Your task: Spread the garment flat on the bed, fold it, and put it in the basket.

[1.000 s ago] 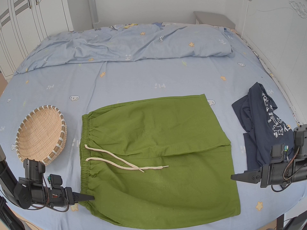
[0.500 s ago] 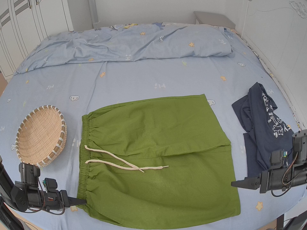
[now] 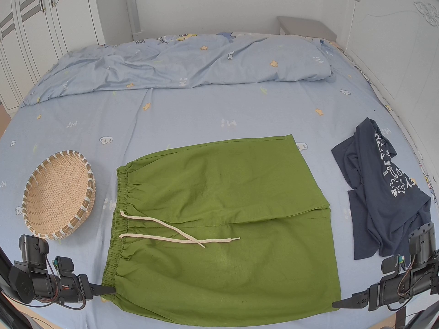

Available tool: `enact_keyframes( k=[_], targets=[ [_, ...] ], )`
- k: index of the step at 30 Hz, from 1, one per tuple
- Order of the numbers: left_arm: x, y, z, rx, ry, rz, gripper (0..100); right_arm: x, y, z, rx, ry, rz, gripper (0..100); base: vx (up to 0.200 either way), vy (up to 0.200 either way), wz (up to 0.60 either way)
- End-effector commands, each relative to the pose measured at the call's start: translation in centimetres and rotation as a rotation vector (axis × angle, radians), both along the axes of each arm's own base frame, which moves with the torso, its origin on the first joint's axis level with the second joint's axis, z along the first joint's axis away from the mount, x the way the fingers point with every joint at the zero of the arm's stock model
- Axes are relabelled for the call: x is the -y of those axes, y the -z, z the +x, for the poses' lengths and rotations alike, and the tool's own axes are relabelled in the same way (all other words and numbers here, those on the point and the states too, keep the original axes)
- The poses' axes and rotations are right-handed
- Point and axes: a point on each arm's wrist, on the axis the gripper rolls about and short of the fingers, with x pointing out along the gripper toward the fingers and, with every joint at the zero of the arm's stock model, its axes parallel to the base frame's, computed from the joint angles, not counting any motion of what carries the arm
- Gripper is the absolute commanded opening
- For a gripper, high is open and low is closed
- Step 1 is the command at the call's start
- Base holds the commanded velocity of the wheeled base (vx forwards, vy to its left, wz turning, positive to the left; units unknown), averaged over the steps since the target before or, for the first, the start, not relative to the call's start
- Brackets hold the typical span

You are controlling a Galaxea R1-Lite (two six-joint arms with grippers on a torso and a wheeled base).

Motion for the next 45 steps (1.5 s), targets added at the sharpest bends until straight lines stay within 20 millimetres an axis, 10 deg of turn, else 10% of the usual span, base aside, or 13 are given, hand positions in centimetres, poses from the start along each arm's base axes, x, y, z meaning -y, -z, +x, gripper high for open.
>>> enact_keyframes(
  k=[1, 11, 41, 42, 45],
  targets=[
    [0.0, 0.2, -0.4, -0.010, -0.003, 0.002, 0, 0.1, 1.7, 0.1, -0.099, -0.013, -0.018, 100, 0.000, 0.000, 0.00],
    [-0.1, 0.1, -0.3, 0.004, -0.009, 0.005, 0, -0.6, 7.1, 2.5, -0.201, -0.114, -0.035, 100, 0.000, 0.000, 0.00],
    [-0.3, -0.1, -0.1, 0.016, -0.019, 0.006, 0, -1.1, 5.9, 3.2, -0.140, -0.142, 0.160, 100, 0.000, 0.000, 0.00],
    [-0.4, -0.1, -0.1, 0.016, -0.025, 0.006, 0, -1.1, 5.9, 3.2, -0.141, -0.139, 0.159, 0, 0.000, 0.000, 0.00],
    [-0.7, -0.2, -0.1, 0.018, -0.049, 0.005, 0, -1.0, 5.9, 3.2, -0.148, -0.128, 0.159, 0, 0.000, 0.000, 0.00]
  ],
)
